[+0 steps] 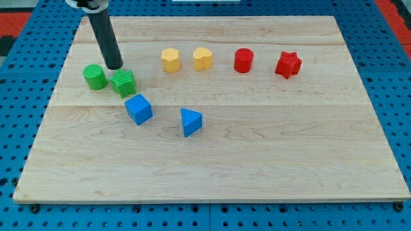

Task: Push the yellow hexagon to the top center of the board

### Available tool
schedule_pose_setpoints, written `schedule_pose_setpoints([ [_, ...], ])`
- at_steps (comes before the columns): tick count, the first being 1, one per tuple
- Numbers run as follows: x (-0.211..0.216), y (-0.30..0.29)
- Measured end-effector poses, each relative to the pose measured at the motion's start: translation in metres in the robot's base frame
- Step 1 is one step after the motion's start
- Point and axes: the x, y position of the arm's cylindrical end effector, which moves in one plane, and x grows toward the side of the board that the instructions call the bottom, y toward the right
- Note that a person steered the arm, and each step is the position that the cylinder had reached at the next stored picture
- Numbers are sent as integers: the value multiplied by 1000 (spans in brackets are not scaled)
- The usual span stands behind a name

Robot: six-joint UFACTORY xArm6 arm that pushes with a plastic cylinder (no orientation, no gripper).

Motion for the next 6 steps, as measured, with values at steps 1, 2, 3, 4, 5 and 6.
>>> schedule_pose_setpoints([
  [1, 5, 24],
  [2, 34, 80],
  [3, 29, 88],
  [4, -48, 111],
  [5, -75, 148],
  [6, -58, 187],
])
